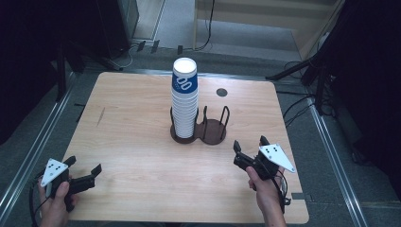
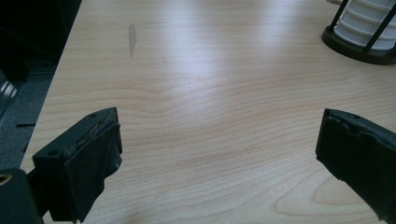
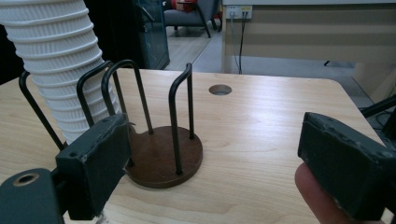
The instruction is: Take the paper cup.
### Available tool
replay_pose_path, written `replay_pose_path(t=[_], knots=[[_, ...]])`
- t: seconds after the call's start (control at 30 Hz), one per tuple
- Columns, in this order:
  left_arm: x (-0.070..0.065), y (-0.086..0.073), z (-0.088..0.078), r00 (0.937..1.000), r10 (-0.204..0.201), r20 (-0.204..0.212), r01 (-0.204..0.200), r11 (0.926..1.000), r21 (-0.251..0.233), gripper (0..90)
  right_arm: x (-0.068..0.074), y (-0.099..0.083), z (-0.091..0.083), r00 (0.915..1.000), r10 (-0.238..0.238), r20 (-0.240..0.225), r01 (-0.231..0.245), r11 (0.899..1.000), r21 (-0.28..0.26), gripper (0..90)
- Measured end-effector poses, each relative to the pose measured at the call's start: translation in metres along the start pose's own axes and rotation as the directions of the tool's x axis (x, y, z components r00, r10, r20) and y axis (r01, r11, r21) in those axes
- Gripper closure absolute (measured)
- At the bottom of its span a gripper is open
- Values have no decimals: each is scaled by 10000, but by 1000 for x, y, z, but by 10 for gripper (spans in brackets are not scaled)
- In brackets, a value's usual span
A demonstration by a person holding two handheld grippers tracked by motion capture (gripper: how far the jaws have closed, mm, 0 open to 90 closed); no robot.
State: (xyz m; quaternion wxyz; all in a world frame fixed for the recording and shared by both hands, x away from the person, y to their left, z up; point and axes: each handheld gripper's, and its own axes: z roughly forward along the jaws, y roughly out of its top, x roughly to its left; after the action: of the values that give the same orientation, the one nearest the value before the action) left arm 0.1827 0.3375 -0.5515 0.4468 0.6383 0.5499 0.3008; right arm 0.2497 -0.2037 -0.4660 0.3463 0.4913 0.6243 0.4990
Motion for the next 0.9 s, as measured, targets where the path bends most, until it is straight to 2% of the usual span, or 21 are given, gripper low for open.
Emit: replay_pose_path(t=[0.9], knots=[[0,0,0,10000,4,-2,-4,10000,-8,13,29,14,18,9987,60,-514,-66,9999,-116,95]])
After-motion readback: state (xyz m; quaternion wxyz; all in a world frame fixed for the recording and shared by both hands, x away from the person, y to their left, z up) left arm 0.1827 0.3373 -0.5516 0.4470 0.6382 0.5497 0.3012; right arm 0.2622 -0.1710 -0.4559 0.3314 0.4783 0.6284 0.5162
